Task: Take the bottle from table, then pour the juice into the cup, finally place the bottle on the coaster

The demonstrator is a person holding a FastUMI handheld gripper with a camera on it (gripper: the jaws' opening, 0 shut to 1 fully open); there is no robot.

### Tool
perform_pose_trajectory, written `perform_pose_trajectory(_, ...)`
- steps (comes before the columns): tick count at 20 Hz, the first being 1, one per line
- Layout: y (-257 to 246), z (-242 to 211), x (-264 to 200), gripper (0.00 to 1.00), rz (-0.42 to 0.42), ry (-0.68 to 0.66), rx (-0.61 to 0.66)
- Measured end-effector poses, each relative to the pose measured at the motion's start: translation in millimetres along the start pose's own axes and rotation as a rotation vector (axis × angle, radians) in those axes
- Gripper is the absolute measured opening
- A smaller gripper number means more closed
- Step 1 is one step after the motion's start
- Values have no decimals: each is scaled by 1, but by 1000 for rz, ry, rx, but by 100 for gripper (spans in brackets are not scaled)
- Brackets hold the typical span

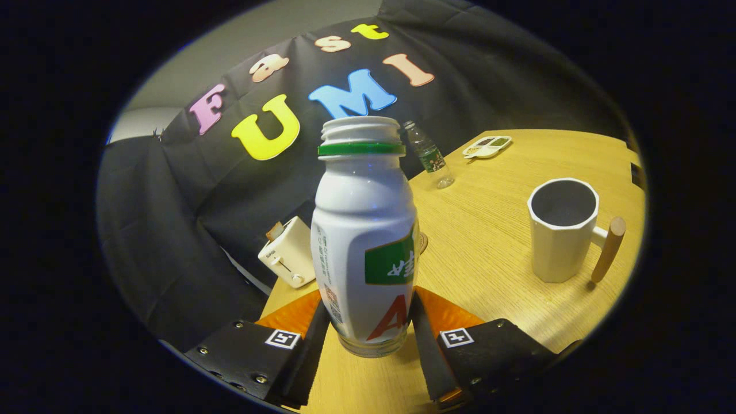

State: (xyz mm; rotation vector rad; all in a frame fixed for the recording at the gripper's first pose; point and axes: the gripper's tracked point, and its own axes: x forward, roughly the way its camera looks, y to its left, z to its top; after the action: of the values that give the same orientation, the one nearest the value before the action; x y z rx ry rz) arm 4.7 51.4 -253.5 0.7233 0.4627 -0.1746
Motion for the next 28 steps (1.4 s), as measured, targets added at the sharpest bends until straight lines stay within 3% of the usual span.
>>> perform_pose_trajectory(10,-37,21,-3,73,-39,-43,234)
perform_pose_trajectory(28,-56,1,-2,74,-31,70,564)
